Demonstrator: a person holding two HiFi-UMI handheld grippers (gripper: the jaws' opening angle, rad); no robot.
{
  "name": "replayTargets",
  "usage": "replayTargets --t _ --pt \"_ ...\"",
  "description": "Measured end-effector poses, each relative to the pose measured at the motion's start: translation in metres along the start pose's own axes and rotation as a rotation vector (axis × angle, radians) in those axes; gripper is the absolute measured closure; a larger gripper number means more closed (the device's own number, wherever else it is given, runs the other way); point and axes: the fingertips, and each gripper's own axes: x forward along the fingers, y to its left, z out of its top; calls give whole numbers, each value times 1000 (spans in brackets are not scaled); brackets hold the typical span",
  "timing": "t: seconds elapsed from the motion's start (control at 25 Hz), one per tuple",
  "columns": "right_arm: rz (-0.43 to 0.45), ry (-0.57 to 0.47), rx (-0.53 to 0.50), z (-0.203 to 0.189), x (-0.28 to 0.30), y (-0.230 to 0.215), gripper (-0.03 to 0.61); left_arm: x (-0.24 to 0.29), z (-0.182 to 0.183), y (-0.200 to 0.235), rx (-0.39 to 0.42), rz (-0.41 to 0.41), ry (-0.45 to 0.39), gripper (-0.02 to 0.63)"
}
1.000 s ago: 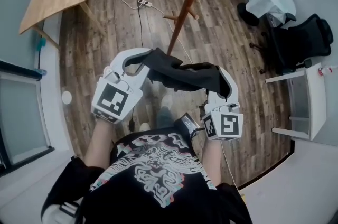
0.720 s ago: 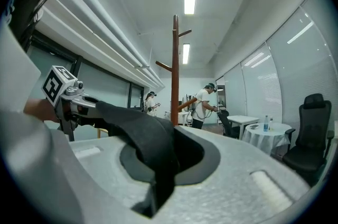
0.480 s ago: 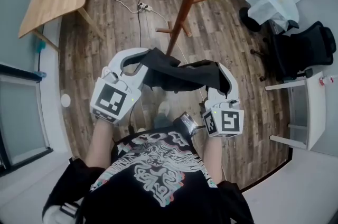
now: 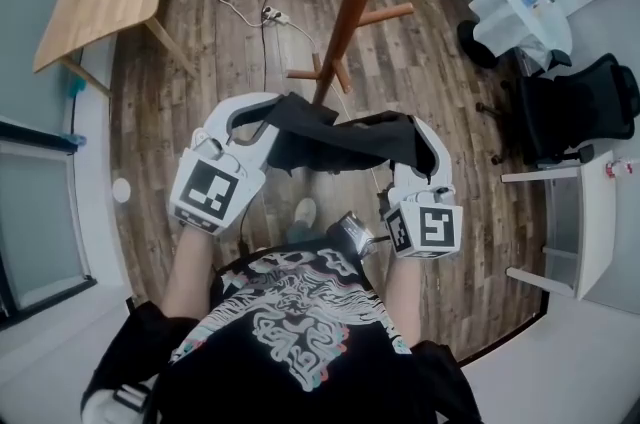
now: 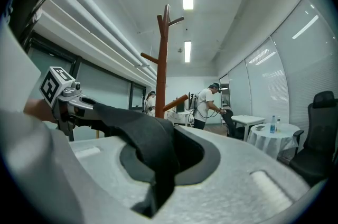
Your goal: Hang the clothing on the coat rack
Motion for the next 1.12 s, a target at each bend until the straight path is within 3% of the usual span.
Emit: replayTargets --t 1.12 --pt "116 3 9 -8 98 -48 557 68 -2 55 -32 92 26 615"
